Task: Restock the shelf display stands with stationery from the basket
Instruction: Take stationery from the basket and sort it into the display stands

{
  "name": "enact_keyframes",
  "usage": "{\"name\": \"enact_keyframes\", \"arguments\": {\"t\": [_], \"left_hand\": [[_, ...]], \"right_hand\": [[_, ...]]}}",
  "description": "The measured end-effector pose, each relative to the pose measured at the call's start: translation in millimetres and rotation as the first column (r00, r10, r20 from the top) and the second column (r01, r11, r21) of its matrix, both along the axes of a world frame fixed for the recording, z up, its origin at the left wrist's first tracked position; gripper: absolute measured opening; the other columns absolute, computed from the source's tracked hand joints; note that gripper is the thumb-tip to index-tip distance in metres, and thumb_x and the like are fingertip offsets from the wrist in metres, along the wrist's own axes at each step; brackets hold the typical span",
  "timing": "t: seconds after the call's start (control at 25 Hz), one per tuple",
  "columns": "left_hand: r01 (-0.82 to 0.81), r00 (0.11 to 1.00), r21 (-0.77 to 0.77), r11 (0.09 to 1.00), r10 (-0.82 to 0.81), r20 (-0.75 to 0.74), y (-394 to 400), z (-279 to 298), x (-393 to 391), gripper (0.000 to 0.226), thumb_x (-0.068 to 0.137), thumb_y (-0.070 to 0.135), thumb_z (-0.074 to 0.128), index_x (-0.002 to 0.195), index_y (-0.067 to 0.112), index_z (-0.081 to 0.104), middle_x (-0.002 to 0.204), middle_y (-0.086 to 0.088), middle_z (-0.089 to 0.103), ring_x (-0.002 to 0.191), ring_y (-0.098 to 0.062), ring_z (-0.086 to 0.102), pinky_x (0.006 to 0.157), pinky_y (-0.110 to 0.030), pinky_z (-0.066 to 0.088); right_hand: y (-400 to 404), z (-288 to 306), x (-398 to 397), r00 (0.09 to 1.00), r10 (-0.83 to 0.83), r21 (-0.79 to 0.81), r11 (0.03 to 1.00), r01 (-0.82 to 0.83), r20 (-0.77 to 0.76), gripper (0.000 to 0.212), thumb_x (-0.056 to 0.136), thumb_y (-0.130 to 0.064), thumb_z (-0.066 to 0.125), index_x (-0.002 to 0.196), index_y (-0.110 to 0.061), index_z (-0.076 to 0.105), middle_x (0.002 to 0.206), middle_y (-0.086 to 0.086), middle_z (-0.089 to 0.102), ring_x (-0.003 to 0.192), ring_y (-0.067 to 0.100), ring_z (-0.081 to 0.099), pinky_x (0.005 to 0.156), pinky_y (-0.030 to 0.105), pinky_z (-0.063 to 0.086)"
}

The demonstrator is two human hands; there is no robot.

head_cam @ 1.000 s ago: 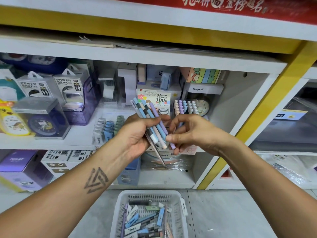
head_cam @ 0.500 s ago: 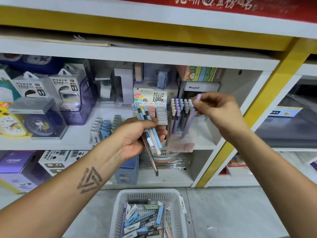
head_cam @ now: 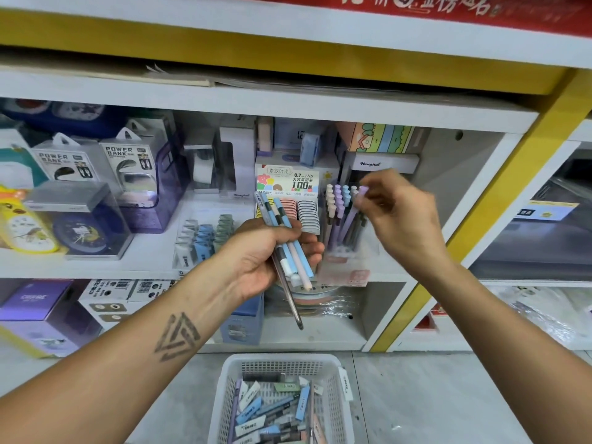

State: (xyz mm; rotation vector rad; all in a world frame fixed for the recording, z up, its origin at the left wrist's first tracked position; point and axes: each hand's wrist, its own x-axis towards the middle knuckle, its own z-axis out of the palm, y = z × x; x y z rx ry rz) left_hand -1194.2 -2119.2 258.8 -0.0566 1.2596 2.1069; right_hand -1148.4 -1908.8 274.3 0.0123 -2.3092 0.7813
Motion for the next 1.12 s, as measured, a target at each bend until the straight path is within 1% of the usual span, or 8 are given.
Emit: {"name": "enact_keyframes", "arguments": {"t": [0.12, 0.4, 0.6, 0.64, 0.72, 0.84, 1.0, 1.12], "left_hand": [[-0.015, 1.000, 0.013, 1.000, 0.015, -0.002, 1, -1, -2, 0.014, 0.093, -0.008, 0.052, 0.103, -0.001, 0.057, 0.084, -0.027, 0.071, 0.075, -0.037, 0.074, 0.058, -0.042, 0.060], [-0.025, 1.000, 0.055, 0.998, 0.025, -0.006, 4, -1, -4, 0.010, 0.094, -0.007, 0.051, 0.102, -0.001, 0.054, 0.083, -0.026, 0.072, 0.078, -0.038, 0.074, 0.061, -0.046, 0.061], [0.110, 0.994, 0.103, 0.989, -0.107, -0.026, 1, -1, -3, 0.018, 0.089, -0.005, 0.055, 0.105, 0.001, 0.059, 0.104, -0.030, 0.070, 0.097, -0.043, 0.070, 0.073, -0.051, 0.060], [0.156, 0.987, 0.084, 0.984, -0.153, -0.042, 1, -1, -2, 0.020, 0.090, -0.005, 0.055, 0.108, -0.001, 0.060, 0.104, -0.031, 0.070, 0.098, -0.043, 0.070, 0.074, -0.050, 0.060], [0.235, 0.970, 0.041, 0.971, -0.232, -0.075, 0, -1, 0, 0.023, 0.088, -0.006, 0.059, 0.111, -0.003, 0.061, 0.105, -0.033, 0.069, 0.099, -0.045, 0.069, 0.074, -0.049, 0.060], [0.333, 0.939, 0.017, 0.943, -0.330, -0.093, 0, 0, 5, 0.027, 0.083, -0.005, 0.063, 0.110, -0.007, 0.063, 0.106, -0.036, 0.067, 0.099, -0.048, 0.068, 0.074, -0.049, 0.060], [0.398, 0.916, 0.045, 0.916, -0.394, -0.070, 1, 0, 6, 0.029, 0.089, -0.004, 0.057, 0.118, -0.011, 0.058, 0.112, -0.037, 0.065, 0.103, -0.049, 0.066, 0.078, -0.051, 0.059], [0.340, 0.940, 0.041, 0.940, -0.340, 0.003, 3, 0, 3, 0.019, 0.092, -0.003, 0.053, 0.109, -0.004, 0.060, 0.109, -0.033, 0.067, 0.099, -0.045, 0.069, 0.078, -0.051, 0.060]], "right_hand": [[-3, -20, -1, 0.997, 0.027, 0.150, 0.988, -0.037, 0.067, 0.017, 0.091, -0.013, 0.071, 0.106, -0.016, 0.063, 0.084, -0.006, 0.069, 0.077, 0.014, 0.068, 0.075, 0.038, 0.058], [-2, -30, -3, 0.985, 0.127, 0.115, 0.983, -0.141, 0.115, 0.012, 0.090, -0.011, 0.070, 0.098, -0.017, 0.065, 0.084, -0.005, 0.071, 0.080, 0.013, 0.068, 0.072, 0.038, 0.057], [-5, -22, -5, 0.974, -0.063, 0.380, 0.924, -0.026, 0.220, 0.026, 0.097, -0.022, 0.060, 0.121, -0.017, 0.070, 0.097, 0.001, 0.063, 0.088, 0.024, 0.061, 0.075, 0.040, 0.052], [-9, -17, -5, 0.975, -0.054, 0.325, 0.945, -0.020, 0.217, 0.028, 0.097, -0.026, 0.061, 0.123, -0.019, 0.069, 0.094, -0.002, 0.062, 0.085, 0.021, 0.060, 0.074, 0.039, 0.052], [-20, -6, -5, 0.958, 0.088, -0.065, 0.995, -0.073, 0.272, 0.030, 0.095, -0.030, 0.065, 0.123, -0.021, 0.068, 0.088, -0.004, 0.070, 0.079, 0.014, 0.065, 0.072, 0.033, 0.054], [-35, 0, -5, 0.865, 0.390, -0.609, 0.782, -0.130, 0.315, 0.034, 0.090, -0.021, 0.072, 0.123, -0.011, 0.065, 0.082, -0.003, 0.077, 0.068, 0.003, 0.069, 0.058, 0.016, 0.050], [-27, 6, -1, 0.893, 0.391, -0.769, 0.633, -0.087, 0.221, 0.024, 0.084, -0.001, 0.075, 0.107, -0.002, 0.070, 0.077, 0.005, 0.075, 0.061, 0.011, 0.066, 0.054, 0.019, 0.049], [-3, 20, 1, 0.984, 0.167, -0.795, 0.604, -0.058, 0.055, 0.019, 0.084, 0.005, 0.070, 0.101, -0.003, 0.067, 0.074, 0.013, 0.072, 0.058, 0.020, 0.064, 0.054, 0.027, 0.053]]}}
